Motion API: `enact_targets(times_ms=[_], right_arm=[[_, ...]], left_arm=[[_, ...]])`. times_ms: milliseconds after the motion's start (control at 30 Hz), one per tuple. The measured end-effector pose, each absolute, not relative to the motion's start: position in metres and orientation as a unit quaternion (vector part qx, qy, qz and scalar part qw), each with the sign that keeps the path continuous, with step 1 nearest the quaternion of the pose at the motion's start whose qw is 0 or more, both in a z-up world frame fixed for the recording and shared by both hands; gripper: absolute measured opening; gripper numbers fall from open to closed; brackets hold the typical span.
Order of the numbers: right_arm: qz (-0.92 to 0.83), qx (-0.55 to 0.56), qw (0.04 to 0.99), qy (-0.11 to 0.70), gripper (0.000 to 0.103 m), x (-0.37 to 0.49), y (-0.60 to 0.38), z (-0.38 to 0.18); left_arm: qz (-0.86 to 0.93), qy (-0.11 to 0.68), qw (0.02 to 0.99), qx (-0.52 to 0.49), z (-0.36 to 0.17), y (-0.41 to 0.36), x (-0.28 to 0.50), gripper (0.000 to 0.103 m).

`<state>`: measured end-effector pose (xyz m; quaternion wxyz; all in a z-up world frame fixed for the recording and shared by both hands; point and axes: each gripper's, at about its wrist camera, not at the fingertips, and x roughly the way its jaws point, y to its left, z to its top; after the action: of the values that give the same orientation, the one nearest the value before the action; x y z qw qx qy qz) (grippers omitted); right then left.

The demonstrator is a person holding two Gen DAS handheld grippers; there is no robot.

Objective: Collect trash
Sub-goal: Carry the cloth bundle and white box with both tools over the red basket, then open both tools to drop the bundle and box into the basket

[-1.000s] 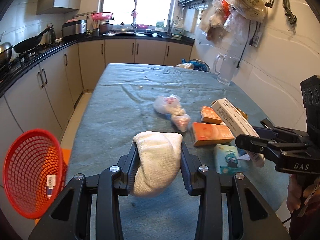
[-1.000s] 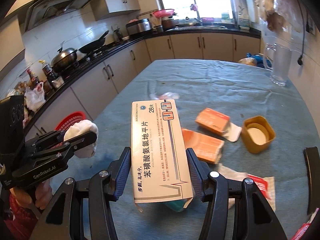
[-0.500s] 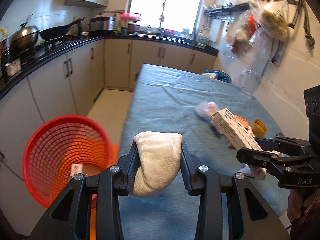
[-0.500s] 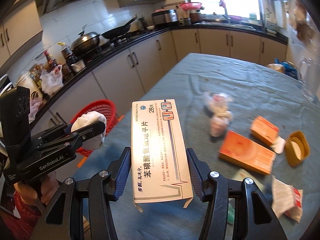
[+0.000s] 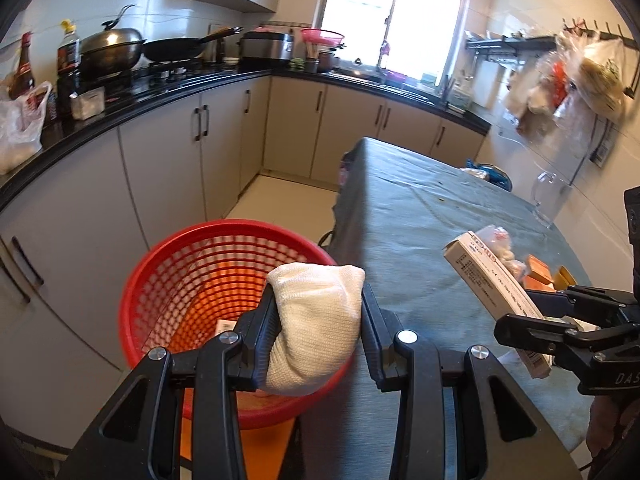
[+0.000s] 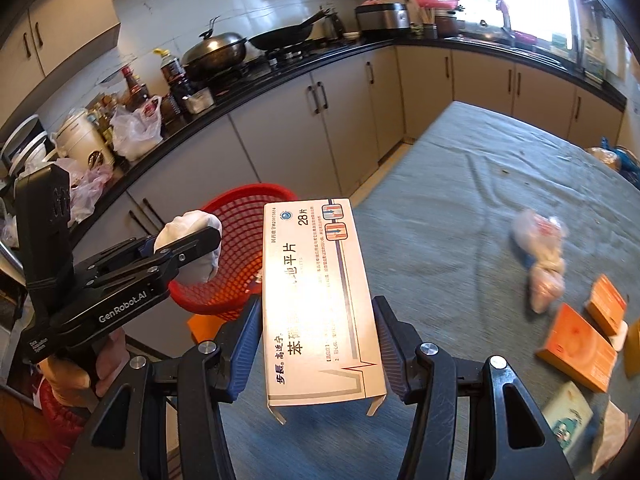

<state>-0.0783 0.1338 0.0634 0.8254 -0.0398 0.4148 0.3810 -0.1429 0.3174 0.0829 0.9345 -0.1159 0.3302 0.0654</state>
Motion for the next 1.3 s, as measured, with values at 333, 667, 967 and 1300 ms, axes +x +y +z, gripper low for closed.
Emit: enact_targets(times_ms=[333,667,967,1300], right_arm=[[0.403,-0.039,0.808,0.427,0.059,-0.073,0.175,0.064],[0.423,-0.021,0.783,0.456,0.059,-0.057,0.22,0.054],[0.426,0.003,0.757,0.495,0.059,-0.035,0.243,0.031],[0.428,0.028,0.744,0.513,0.059,-0.025,0.258,0.021]], left_arm=[[0.09,0.336,0.928,-0.136,0.072,0.349,-0.147,0.037],[0.102,0.348,0.919,-0.157,0.055,0.377,-0.146,0.037],[0.104,0.362,0.912,-0.162,0.042,0.388,-0.14,0.037],[0.1,0.371,0.909,-0.163,0.035,0.391,-0.131,0.037]])
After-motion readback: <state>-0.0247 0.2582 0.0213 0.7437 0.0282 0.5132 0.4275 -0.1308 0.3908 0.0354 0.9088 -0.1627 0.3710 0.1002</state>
